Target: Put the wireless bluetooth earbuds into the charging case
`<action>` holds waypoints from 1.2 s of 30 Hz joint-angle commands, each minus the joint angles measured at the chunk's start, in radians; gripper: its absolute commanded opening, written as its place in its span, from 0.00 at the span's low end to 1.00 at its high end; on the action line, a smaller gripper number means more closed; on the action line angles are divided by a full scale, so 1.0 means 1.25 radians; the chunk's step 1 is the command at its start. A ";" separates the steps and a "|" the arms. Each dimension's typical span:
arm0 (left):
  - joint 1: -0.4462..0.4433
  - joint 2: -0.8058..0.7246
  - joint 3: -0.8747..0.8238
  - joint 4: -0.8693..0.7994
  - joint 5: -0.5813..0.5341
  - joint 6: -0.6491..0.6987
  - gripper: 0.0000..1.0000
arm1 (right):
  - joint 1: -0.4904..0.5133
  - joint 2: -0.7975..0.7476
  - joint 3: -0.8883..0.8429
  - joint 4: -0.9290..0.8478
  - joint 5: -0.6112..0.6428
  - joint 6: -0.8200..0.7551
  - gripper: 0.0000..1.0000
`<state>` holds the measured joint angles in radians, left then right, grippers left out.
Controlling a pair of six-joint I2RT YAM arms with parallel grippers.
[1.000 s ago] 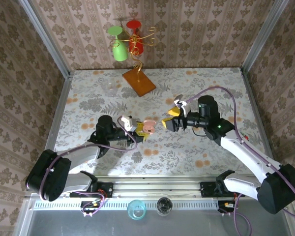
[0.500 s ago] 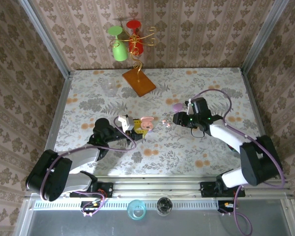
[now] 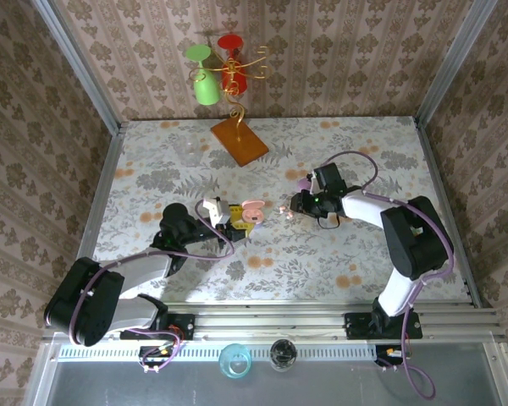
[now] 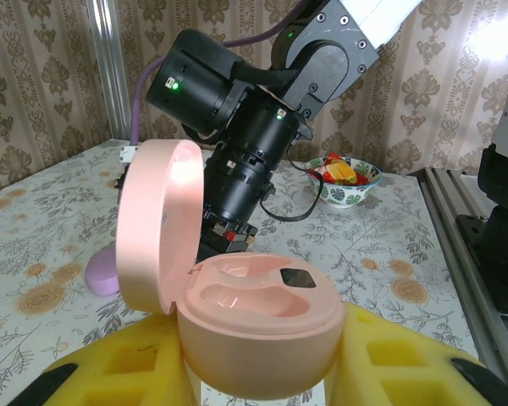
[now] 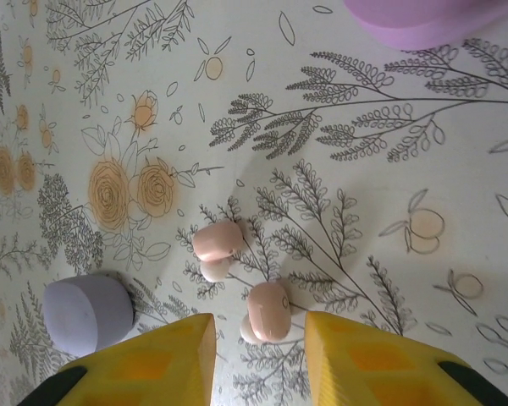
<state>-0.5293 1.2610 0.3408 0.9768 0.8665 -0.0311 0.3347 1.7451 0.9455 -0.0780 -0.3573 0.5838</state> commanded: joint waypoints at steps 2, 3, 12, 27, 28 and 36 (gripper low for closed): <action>0.004 -0.005 0.003 0.007 0.018 -0.005 0.33 | 0.002 0.033 0.031 0.012 -0.040 0.007 0.35; 0.004 -0.005 0.004 0.004 0.018 -0.004 0.32 | 0.002 0.039 0.033 0.010 -0.043 0.007 0.34; 0.004 -0.002 0.013 -0.007 0.023 -0.003 0.32 | -0.001 0.075 0.035 0.017 -0.070 0.004 0.27; 0.004 -0.002 0.018 -0.024 0.027 -0.002 0.32 | -0.014 0.100 0.026 0.067 -0.118 0.029 0.29; 0.004 -0.002 0.018 -0.027 0.026 -0.001 0.32 | -0.013 0.098 0.024 0.072 -0.123 0.032 0.29; 0.004 -0.001 0.019 -0.030 0.025 0.003 0.32 | -0.016 0.105 0.019 0.098 -0.147 0.041 0.32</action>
<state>-0.5293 1.2610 0.3420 0.9401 0.8753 -0.0307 0.3202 1.8545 0.9615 0.0277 -0.5095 0.6285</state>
